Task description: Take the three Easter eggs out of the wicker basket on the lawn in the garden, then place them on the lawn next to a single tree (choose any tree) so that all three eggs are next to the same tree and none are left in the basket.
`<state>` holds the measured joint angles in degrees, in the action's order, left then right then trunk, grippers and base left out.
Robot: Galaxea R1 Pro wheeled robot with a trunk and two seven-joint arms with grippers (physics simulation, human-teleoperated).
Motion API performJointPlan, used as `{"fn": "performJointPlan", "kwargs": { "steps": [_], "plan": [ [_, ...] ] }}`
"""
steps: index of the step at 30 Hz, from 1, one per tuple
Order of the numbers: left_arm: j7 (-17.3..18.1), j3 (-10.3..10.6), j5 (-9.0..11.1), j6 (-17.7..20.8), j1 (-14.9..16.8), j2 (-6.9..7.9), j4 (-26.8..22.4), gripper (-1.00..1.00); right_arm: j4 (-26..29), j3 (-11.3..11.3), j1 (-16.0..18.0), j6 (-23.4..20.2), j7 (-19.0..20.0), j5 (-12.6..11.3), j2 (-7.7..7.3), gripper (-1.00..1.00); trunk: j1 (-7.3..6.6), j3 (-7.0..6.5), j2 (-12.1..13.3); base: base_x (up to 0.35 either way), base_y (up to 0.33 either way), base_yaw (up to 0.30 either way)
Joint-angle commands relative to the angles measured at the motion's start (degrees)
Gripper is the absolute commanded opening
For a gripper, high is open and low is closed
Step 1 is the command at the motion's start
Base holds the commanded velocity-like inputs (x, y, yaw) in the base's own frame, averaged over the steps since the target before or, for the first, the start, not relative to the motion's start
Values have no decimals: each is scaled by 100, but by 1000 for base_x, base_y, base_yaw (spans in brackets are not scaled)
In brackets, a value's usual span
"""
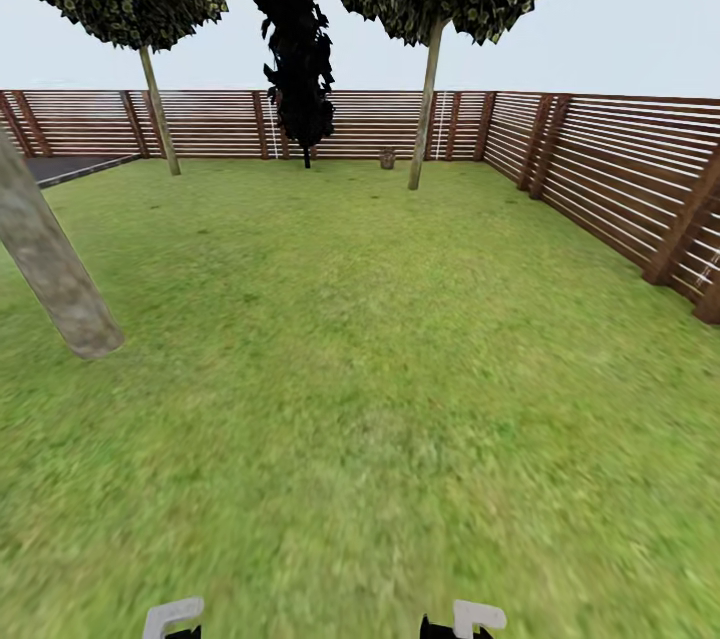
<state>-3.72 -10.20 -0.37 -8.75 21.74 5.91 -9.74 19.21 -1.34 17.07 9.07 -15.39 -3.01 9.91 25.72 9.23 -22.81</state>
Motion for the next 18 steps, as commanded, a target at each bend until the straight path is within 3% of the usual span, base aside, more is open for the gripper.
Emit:
{"fn": "performJointPlan", "kwargs": {
  "steps": [1, 18],
  "plan": [
    [-6, -17, -2, -22, 6, -1, 7, 100, -5, -15, 5, 24, -20, -29, -1, 100, 6, 11, -11, 290, 0, 0],
    [-15, -16, 1, -22, 6, -7, 7, 100, -5, -11, 7, 24, -24, -24, -39, 100, 6, 11, -11, 290, 0, 0]
  ]
}}
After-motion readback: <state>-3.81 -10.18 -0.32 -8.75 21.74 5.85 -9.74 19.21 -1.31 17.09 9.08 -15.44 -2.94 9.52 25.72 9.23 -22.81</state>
